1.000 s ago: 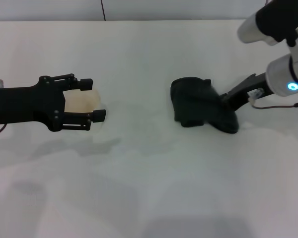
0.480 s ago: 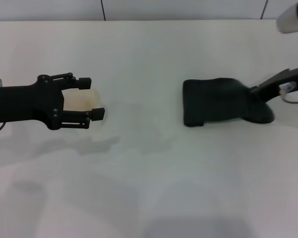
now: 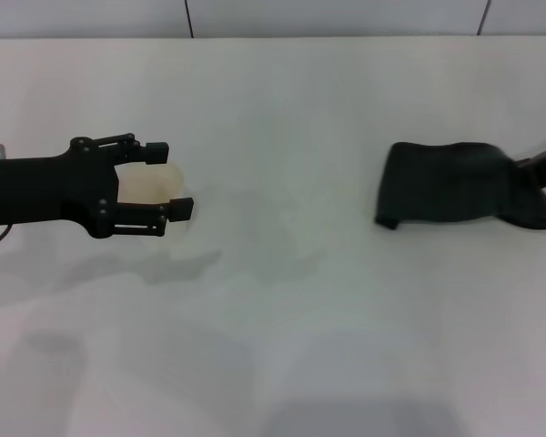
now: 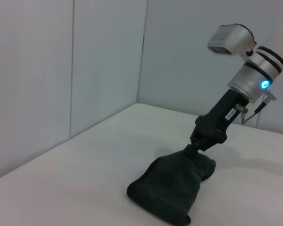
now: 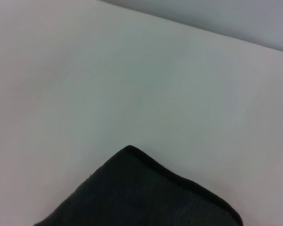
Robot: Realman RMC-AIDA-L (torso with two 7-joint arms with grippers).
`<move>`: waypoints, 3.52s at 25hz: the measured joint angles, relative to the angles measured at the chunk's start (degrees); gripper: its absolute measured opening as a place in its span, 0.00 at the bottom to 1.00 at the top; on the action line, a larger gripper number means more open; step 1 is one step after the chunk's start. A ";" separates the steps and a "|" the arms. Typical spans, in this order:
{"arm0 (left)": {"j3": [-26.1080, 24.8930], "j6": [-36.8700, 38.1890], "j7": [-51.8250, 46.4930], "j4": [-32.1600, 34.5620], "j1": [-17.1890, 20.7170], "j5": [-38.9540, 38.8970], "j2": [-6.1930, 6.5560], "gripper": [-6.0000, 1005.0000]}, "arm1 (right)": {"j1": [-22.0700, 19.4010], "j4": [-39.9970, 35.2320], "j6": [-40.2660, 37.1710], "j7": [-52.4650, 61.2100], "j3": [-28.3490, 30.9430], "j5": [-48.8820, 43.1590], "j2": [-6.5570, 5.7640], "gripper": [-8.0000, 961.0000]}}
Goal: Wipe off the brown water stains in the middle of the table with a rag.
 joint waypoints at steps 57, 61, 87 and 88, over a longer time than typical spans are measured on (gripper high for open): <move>0.00 2.42 -0.80 -0.63 -0.85 0.00 0.21 0.88 | -5.56 -2.98 -20.33 -26.07 14.60 21.41 0.18 0.67; 0.00 4.50 -0.89 -2.25 -1.40 -0.01 0.13 0.88 | -5.72 -2.14 -22.83 -31.69 14.09 25.56 0.25 0.67; 0.09 5.28 1.29 -2.59 -0.64 1.62 0.44 0.88 | -4.89 2.37 -18.85 -40.38 9.67 31.94 0.29 0.66; 0.09 5.28 1.29 -2.59 -0.65 1.74 0.44 0.88 | -4.89 2.37 -18.87 -40.14 9.66 31.55 0.29 0.66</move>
